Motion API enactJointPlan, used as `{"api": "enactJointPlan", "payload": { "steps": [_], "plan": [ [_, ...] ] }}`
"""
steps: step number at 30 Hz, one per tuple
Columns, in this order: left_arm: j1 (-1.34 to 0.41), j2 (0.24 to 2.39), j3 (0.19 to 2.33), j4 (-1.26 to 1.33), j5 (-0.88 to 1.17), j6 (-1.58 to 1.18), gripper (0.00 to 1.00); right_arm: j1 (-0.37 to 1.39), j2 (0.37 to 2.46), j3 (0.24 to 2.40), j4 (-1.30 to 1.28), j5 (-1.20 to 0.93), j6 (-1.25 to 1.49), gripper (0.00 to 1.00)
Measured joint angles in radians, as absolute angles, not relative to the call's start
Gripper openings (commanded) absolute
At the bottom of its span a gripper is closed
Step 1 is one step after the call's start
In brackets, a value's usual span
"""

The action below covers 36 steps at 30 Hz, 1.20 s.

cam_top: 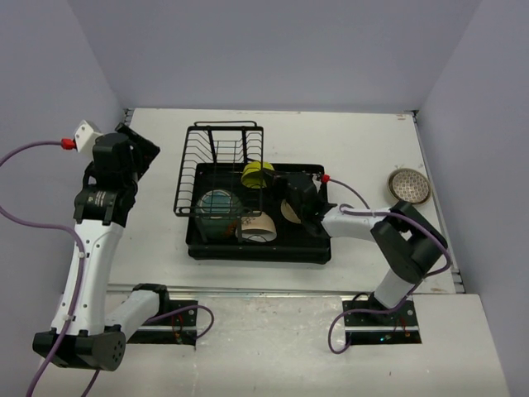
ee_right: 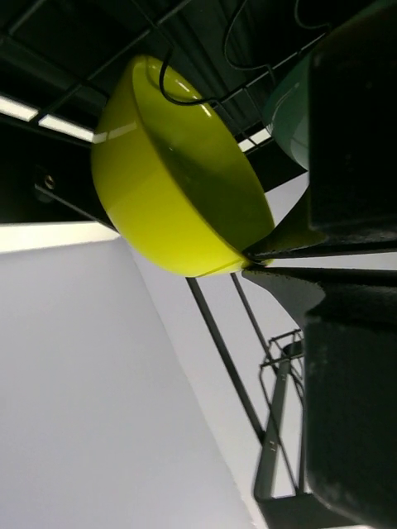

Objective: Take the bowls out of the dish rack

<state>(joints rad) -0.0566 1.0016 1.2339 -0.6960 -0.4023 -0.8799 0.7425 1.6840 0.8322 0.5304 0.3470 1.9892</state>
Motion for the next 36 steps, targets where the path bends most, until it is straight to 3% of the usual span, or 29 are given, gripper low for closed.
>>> {"api": "enactJointPlan", "payload": {
  "steps": [10, 36],
  "plan": [
    [-0.054, 1.002, 1.208, -0.691, -0.4, -0.881, 0.95, 0.733, 1.684, 0.694, 0.846, 0.308, 1.85, 0.0],
    [-0.052, 1.002, 1.196, -0.688, -0.401, -0.928, 0.95, 0.666, 1.602, 0.723, 0.854, 0.187, 1.689, 0.0]
  ]
}}
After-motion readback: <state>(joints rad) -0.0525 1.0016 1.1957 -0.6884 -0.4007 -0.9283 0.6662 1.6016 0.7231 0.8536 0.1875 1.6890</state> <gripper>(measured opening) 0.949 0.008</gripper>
